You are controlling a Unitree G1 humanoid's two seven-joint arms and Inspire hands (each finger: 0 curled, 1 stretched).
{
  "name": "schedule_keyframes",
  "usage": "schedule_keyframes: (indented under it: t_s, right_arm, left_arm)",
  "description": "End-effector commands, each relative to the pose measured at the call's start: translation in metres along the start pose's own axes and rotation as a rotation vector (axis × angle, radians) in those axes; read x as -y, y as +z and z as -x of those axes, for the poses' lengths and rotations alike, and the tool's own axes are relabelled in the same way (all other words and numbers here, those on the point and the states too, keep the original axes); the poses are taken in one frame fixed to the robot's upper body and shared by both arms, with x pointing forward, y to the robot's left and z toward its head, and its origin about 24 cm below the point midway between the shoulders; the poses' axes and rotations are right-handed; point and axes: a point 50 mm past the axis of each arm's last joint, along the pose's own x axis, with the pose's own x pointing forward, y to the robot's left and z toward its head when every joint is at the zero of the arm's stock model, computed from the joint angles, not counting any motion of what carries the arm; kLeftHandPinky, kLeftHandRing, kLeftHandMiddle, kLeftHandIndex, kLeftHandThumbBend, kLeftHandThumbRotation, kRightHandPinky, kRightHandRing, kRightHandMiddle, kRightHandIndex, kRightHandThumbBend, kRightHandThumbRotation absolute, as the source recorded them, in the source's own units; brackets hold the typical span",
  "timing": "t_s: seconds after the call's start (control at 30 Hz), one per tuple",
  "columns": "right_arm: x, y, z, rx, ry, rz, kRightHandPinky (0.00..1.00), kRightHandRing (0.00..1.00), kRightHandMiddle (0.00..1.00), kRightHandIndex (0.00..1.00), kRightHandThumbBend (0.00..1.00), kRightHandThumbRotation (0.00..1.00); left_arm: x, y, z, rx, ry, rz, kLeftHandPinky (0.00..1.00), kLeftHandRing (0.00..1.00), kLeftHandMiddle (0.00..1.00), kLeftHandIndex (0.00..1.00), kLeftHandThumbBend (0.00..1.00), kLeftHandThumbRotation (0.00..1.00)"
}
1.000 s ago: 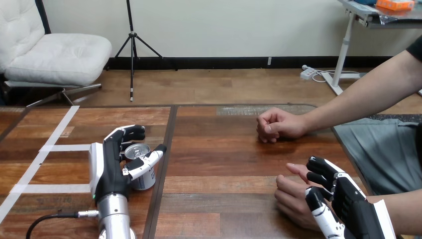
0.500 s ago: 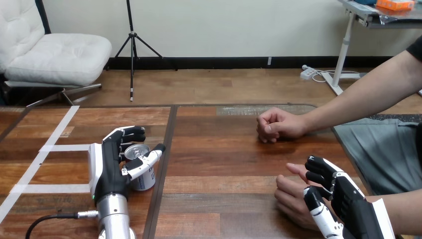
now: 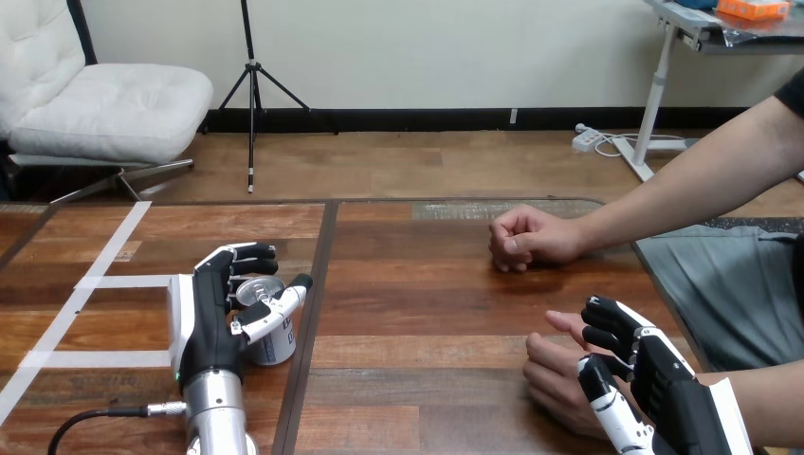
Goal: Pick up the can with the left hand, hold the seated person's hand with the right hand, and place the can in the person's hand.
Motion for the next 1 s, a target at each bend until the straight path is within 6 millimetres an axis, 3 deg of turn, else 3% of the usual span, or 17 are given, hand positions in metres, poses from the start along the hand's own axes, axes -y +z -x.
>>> schedule_keyframes:
  t_s: [0.0, 0.97]
  right_arm:
    - [-0.0009, 0.0159, -0.0162, 0.106, 0.003, 0.002, 0.76, 0.82, 0.84, 0.82, 0.53, 0.63]
    - [-0.0011, 0.0149, -0.0154, 0.096, 0.011, -0.010, 0.77, 0.83, 0.84, 0.82, 0.54, 0.63]
  left_arm:
    - [0.0019, 0.0175, -0.0117, 0.060, 0.006, 0.026, 0.47, 0.55, 0.59, 0.58, 0.63, 0.00]
    - [0.0023, 0.0158, -0.0109, 0.045, -0.002, 0.040, 0.47, 0.54, 0.59, 0.58, 0.65, 0.00]
